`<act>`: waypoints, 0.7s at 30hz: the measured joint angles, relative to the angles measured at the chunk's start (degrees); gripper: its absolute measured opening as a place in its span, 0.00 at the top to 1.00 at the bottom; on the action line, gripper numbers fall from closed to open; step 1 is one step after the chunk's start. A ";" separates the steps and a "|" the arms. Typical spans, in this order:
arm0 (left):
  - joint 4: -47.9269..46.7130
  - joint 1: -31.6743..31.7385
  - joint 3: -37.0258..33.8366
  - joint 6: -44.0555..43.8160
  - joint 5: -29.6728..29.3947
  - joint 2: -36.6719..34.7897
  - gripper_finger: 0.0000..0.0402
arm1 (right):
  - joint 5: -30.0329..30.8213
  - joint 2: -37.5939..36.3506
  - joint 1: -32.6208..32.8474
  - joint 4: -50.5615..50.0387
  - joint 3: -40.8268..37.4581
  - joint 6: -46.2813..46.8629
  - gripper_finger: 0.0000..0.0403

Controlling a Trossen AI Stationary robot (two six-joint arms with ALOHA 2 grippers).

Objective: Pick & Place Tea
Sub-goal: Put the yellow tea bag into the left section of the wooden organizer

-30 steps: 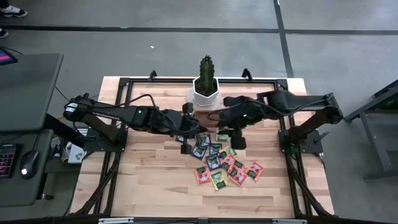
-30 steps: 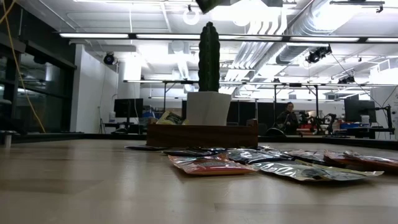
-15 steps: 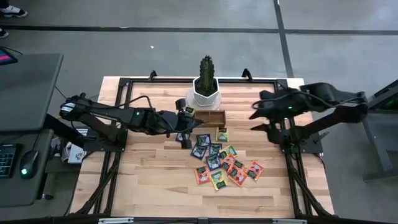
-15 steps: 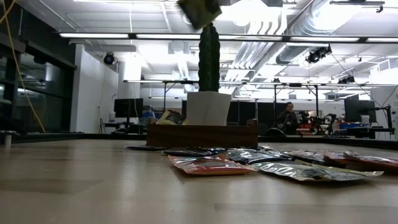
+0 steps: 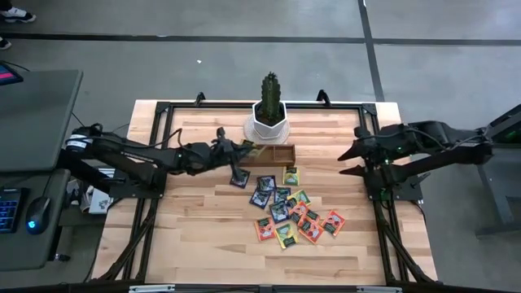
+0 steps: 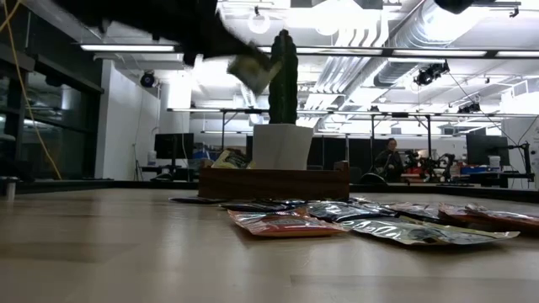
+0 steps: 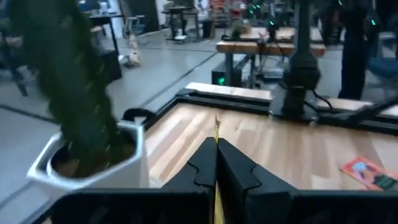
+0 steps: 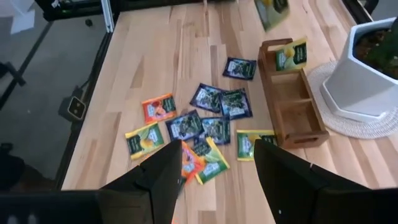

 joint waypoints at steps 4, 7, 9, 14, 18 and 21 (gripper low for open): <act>7.67 4.67 -7.75 -2.47 2.07 0.05 1.00 | -0.01 1.04 0.00 6.18 -2.85 0.38 0.51; 14.01 8.57 -12.96 -4.56 6.33 0.04 1.00 | 0.81 2.53 0.00 10.64 -4.18 1.46 0.51; 18.09 10.94 -15.38 -4.73 9.37 0.06 1.00 | 1.80 3.88 -0.02 12.61 -4.28 2.71 0.51; 20.32 16.94 -17.90 -4.60 18.09 0.13 1.00 | 4.01 7.22 -0.02 17.35 -4.28 3.23 0.51; 22.14 21.36 -17.80 -4.47 24.78 2.49 1.00 | 6.12 10.06 -0.04 21.83 -4.28 3.16 0.51; 23.89 23.61 -17.80 -4.46 27.81 4.90 1.00 | 6.98 11.71 -0.04 24.41 -4.26 3.11 0.51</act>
